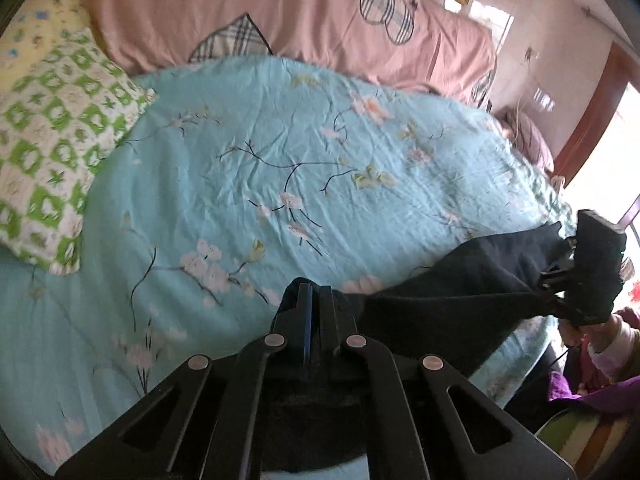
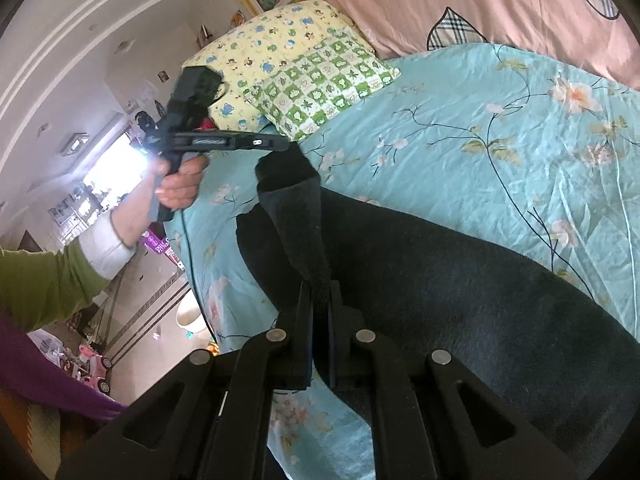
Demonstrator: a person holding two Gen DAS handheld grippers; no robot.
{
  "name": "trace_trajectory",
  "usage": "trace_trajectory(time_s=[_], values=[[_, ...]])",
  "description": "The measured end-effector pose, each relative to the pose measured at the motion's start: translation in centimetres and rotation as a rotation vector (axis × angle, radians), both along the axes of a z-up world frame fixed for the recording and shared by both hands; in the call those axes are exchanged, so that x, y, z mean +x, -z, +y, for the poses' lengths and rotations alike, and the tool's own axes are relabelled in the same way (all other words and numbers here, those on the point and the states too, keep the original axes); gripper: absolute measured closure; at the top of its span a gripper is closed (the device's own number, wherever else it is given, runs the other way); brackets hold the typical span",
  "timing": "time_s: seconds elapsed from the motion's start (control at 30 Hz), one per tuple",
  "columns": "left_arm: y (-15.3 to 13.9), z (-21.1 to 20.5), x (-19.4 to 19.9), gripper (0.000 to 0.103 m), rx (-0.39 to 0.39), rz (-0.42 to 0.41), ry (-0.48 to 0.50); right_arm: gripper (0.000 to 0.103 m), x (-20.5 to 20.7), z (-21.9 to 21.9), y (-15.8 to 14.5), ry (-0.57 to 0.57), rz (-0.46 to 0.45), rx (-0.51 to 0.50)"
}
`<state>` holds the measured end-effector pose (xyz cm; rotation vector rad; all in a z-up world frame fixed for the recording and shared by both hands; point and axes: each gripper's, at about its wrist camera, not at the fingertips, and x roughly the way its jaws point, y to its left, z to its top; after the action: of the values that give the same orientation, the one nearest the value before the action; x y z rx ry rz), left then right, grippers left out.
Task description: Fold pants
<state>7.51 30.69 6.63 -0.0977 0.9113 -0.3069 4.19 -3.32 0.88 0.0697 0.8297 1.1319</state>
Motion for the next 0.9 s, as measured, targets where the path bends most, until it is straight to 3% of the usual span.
trace_trajectory(time_s=[0.13,0.3,0.47,0.6,0.73,0.83,0.9], values=[[-0.1,0.2,-3.2,0.103,-0.029,-0.044,-0.047,0.096,-0.6,-0.5,0.4,-0.004,-0.010,-0.013],[1.8,1.4,-5.9,0.103,-0.072,-0.060,-0.130,0.096,-1.5,0.0,0.8,-0.034,-0.021,-0.038],[3.9,3.3,-8.3,0.103,-0.143,-0.079,-0.246,0.093,-1.9,0.9,1.3,-0.055,-0.038,-0.069],[5.4,4.4,-10.5,0.103,-0.194,-0.080,-0.391,0.088,-1.8,1.0,1.8,-0.072,-0.006,-0.065],[6.3,4.3,-12.9,0.101,-0.251,-0.058,-0.493,0.065,-2.3,1.2,1.9,-0.097,0.019,-0.034],[5.8,3.0,-14.7,0.076,-0.297,-0.070,-0.517,0.064,-2.6,1.7,1.7,-0.112,0.023,-0.026],[5.3,2.0,-15.6,0.046,-0.328,-0.074,-0.545,0.064,-2.6,2.0,1.7,-0.120,0.032,-0.012]])
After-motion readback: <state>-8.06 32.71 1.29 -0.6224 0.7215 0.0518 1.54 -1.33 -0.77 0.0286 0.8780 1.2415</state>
